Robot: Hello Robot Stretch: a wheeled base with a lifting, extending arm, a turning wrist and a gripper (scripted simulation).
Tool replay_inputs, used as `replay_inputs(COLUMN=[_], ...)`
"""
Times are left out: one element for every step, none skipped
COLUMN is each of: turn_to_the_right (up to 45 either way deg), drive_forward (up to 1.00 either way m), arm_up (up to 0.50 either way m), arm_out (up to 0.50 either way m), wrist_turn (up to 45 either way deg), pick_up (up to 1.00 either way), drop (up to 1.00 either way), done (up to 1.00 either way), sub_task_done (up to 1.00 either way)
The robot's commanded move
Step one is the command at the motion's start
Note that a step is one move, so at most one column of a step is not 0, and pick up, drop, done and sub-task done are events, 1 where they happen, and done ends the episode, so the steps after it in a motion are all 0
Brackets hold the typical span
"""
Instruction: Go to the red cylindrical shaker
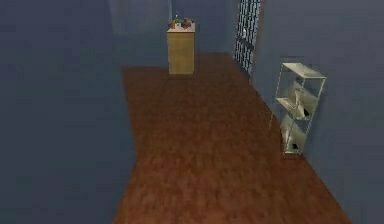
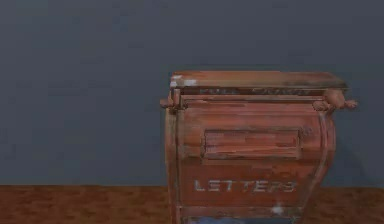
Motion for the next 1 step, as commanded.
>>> replay_inputs(turn_to_the_right=[0.0], drive_forward=[0.30], arm_up=[0.00], arm_out=[0.00], wrist_turn=[0.0], pick_up=[0.00], drop=[0.00], done=[0.00], sub_task_done=[0.00])
